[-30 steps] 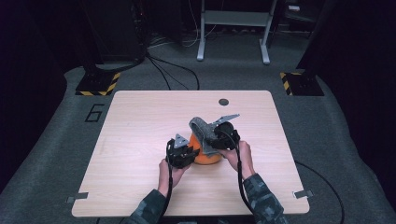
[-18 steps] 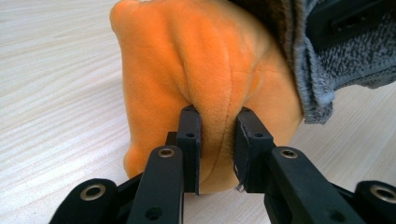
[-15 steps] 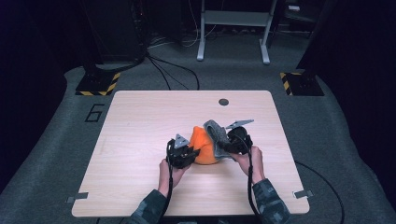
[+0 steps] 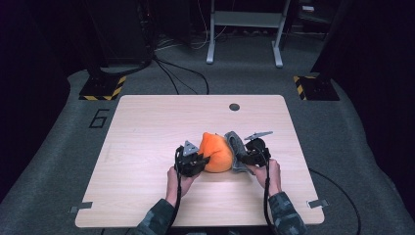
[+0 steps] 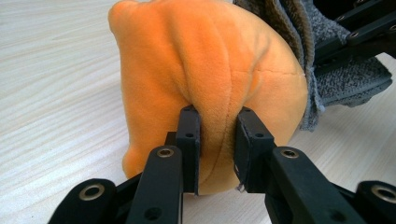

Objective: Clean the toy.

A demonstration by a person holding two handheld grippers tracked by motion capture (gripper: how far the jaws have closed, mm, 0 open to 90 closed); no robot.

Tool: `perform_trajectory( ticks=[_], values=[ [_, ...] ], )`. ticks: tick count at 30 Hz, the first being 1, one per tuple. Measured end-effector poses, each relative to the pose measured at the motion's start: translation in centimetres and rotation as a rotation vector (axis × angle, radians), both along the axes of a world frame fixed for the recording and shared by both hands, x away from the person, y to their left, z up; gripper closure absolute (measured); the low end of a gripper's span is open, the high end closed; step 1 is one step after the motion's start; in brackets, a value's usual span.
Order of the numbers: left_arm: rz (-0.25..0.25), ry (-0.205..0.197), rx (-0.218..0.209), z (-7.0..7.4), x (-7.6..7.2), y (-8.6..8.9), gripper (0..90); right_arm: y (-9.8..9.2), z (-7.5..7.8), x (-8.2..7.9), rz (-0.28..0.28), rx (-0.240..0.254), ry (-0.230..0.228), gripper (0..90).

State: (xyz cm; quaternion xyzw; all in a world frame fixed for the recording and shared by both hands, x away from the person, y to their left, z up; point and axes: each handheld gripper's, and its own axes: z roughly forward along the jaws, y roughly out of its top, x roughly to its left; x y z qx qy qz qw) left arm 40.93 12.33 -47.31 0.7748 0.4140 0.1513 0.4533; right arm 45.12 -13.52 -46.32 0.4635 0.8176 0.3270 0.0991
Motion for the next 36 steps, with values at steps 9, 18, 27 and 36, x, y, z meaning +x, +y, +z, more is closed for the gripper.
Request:
perform_trajectory(
  ticks=[9,18,27,36],
  values=[
    [0.0,0.0,0.0,0.0,0.0,0.0,73.1,-0.4,-2.2,0.7,-0.031,-0.023,0.062,71.7],
    [-0.002,-0.002,0.005,-0.1,0.1,0.2,72.5,-1.3,-1.5,0.7,-0.032,-0.008,0.056,71.7],
    [0.001,-0.002,0.01,-0.1,0.0,0.2,71.9,0.3,3.5,-0.9,0.06,0.077,-0.078,71.7],
    [0.002,-0.008,0.016,0.0,0.1,0.6,61.8,3.1,3.1,0.2,0.096,0.01,-0.059,72.1]
  ],
)
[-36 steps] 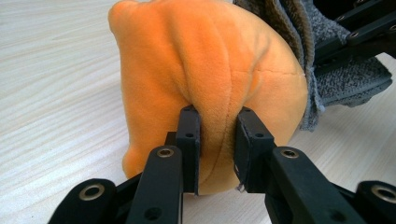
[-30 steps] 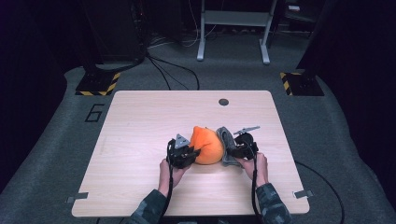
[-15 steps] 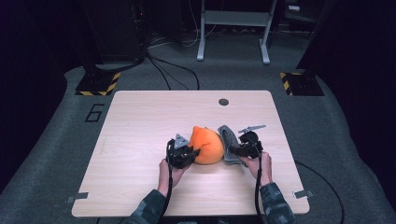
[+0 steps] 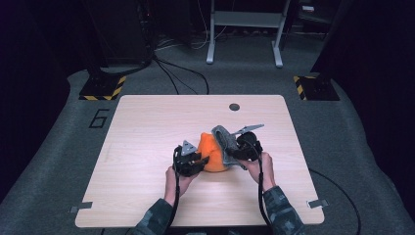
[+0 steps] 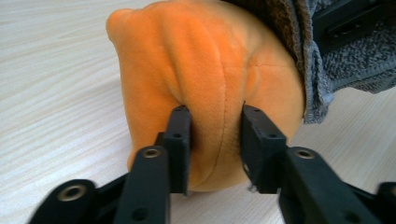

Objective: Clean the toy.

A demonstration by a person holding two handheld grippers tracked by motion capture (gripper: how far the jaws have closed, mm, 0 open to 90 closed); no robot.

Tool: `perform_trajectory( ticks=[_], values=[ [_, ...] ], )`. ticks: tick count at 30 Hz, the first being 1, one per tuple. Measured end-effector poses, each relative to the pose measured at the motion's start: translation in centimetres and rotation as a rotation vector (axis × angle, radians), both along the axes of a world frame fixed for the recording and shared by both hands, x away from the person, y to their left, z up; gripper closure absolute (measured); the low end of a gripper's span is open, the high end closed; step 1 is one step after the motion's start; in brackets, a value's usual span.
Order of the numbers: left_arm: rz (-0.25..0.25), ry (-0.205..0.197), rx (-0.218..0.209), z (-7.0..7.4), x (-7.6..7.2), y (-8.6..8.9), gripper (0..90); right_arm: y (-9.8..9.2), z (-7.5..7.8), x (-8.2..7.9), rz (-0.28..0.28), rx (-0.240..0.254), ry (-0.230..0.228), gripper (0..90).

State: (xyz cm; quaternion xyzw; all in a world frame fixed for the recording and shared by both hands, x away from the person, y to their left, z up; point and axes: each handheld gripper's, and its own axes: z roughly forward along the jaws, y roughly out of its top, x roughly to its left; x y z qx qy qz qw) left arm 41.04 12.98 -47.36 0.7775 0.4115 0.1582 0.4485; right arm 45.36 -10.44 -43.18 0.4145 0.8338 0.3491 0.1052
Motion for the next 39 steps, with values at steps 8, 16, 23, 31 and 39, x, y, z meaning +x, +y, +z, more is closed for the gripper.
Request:
perform_trajectory(
  ticks=[8,16,23,31,39],
  values=[
    [-0.011,-0.048,0.081,-0.1,-0.7,-0.3,42.6,-0.2,-0.2,0.6,-0.01,-0.006,0.006,72.1],
    [-0.015,-0.061,0.138,-0.8,-0.6,-0.8,46.8,-0.2,-0.2,0.9,-0.002,-0.005,0.003,72.1],
    [-0.019,-0.054,0.162,-1.0,-0.7,-1.2,76.9,-0.1,-0.2,0.8,-0.006,-0.003,-0.004,71.9],
    [-0.003,-0.033,0.068,0.5,-1.0,-1.0,84.4,-0.6,1.0,0.1,0.0,0.036,-0.026,71.7],
    [-0.026,-0.04,0.046,1.8,-1.7,-1.5,84.4,1.7,3.1,-1.5,0.074,0.072,-0.052,71.6]
  ],
)
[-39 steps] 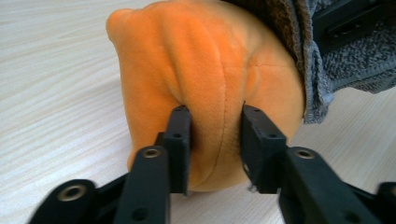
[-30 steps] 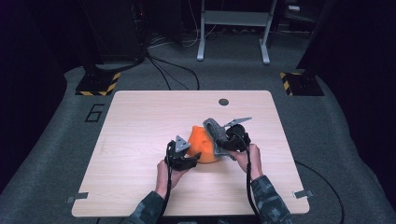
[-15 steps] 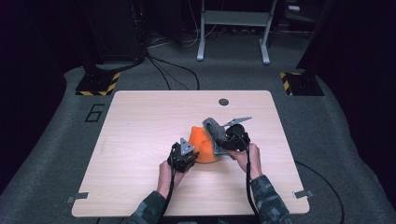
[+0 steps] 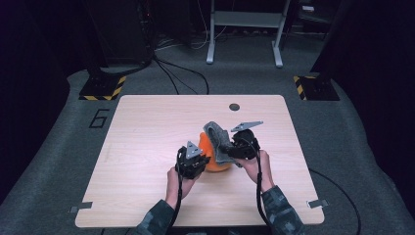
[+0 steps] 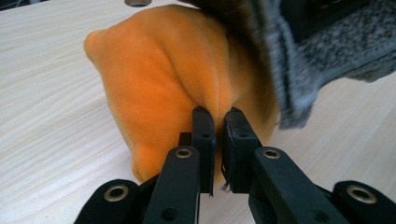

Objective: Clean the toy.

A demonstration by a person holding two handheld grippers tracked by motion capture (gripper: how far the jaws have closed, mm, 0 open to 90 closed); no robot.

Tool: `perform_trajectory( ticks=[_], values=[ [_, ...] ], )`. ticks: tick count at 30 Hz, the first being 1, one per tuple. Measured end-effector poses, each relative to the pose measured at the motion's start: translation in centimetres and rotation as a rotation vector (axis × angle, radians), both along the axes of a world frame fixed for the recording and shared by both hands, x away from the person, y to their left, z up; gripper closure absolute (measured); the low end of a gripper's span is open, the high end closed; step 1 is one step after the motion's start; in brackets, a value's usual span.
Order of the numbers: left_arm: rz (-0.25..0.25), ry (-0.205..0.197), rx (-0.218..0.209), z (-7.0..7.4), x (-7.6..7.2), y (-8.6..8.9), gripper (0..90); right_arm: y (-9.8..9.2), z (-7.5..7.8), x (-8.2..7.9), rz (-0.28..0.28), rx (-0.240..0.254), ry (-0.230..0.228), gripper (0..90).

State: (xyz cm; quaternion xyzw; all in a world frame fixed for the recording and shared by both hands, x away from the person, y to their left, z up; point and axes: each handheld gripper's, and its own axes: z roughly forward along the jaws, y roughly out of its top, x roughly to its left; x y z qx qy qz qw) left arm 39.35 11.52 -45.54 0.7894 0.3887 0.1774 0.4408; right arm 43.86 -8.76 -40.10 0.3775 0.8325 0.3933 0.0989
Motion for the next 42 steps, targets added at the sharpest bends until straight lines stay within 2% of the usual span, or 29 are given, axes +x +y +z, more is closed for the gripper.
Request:
perform_trajectory(
  ticks=[3,5,12,16,19,31,35,37,39,42],
  values=[
    [-0.009,0.007,0.002,-0.1,0.0,0.0,84.3,1.1,-0.5,0.2,0.005,-0.057,0.003,71.7],
    [0.0,0.009,0.005,-0.4,0.1,-0.1,84.2,1.5,-1.2,0.5,0.001,-0.072,0.002,71.8],
    [0.013,0.022,-0.013,-0.8,0.6,0.4,84.0,1.4,-1.8,0.7,-0.007,-0.068,0.003,72.0],
    [0.015,0.022,-0.014,-0.9,0.7,0.6,83.9,0.6,-2.2,0.6,-0.025,-0.056,0.015,72.0],
    [0.023,0.025,-0.021,-1.0,0.8,0.7,83.7,-0.3,-2.5,0.6,-0.034,-0.075,0.012,72.0],
    [0.023,0.03,-0.024,-1.2,1.1,1.1,83.5,-3.7,-5.2,1.2,-0.118,-0.091,0.088,71.9],
    [0.019,0.027,-0.025,-1.2,1.1,1.2,83.4,-4.6,-6.9,1.9,-0.15,-0.1,0.136,71.9],
    [0.017,0.026,-0.026,-1.2,1.2,1.2,83.2,-4.8,-8.0,2.2,-0.173,-0.109,0.182,71.8],
    [0.012,0.022,-0.029,-1.2,1.2,1.3,82.8,-5.1,-8.9,2.6,-0.178,-0.105,0.204,71.7],
    [0.001,0.019,-0.032,-1.2,1.2,1.4,82.4,-5.2,-8.0,2.5,-0.184,-0.099,0.188,71.7]
  ],
)
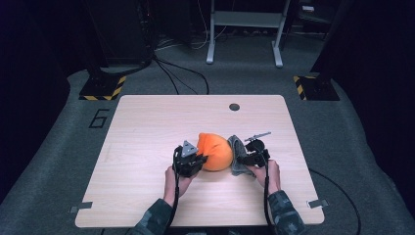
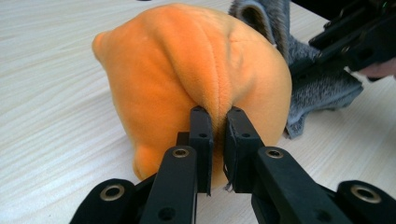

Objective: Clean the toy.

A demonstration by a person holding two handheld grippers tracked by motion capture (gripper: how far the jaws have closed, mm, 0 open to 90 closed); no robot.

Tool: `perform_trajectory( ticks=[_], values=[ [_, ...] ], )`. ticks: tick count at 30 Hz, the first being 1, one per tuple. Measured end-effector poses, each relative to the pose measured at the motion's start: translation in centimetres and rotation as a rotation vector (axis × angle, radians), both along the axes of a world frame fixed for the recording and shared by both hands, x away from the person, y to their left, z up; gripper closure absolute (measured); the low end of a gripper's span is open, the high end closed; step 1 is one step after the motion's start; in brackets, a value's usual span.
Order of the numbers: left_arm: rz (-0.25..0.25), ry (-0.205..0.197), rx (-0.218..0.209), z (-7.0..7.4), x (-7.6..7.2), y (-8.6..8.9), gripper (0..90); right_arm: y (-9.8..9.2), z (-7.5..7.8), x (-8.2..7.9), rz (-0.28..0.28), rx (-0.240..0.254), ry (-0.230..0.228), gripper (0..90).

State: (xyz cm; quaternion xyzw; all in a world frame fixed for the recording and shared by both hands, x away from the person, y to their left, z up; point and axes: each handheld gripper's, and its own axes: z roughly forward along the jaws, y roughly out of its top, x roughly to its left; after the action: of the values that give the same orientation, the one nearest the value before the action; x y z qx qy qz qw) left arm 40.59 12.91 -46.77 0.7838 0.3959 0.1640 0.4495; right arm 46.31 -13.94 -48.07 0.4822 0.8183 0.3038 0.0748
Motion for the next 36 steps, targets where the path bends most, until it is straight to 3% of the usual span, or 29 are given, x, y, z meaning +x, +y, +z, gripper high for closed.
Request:
perform_trajectory(
  ticks=[6,10,13,18,24,27,36],
  values=[
    [-0.003,-0.008,-0.003,0.1,-0.1,-0.4,82.3,0.7,4.1,-0.9,0.046,0.024,-0.098,71.6],
    [-0.014,-0.013,0.01,0.2,-0.1,-0.6,82.1,3.2,6.6,-1.8,0.116,0.036,-0.151,71.5],
    [-0.01,-0.02,0.013,0.2,-0.2,-0.9,82.1,5.5,7.5,-1.9,0.173,0.022,-0.165,71.1],
    [-0.007,-0.011,0.01,0.1,-0.1,-0.6,82.1,7.4,6.7,-1.4,0.191,-0.015,-0.158,71.9],
    [-0.014,-0.009,0.011,0.0,-0.2,-0.8,82.1,5.5,6.1,-1.4,0.187,0.007,-0.159,73.6],
    [-0.012,-0.009,0.012,0.0,0.0,-0.8,82.1,4.2,5.7,-1.6,0.154,0.008,-0.146,73.6],
    [-0.009,-0.011,0.02,0.0,0.1,-0.8,82.0,1.0,3.0,-1.5,0.096,0.003,-0.1,75.1]
  ],
)
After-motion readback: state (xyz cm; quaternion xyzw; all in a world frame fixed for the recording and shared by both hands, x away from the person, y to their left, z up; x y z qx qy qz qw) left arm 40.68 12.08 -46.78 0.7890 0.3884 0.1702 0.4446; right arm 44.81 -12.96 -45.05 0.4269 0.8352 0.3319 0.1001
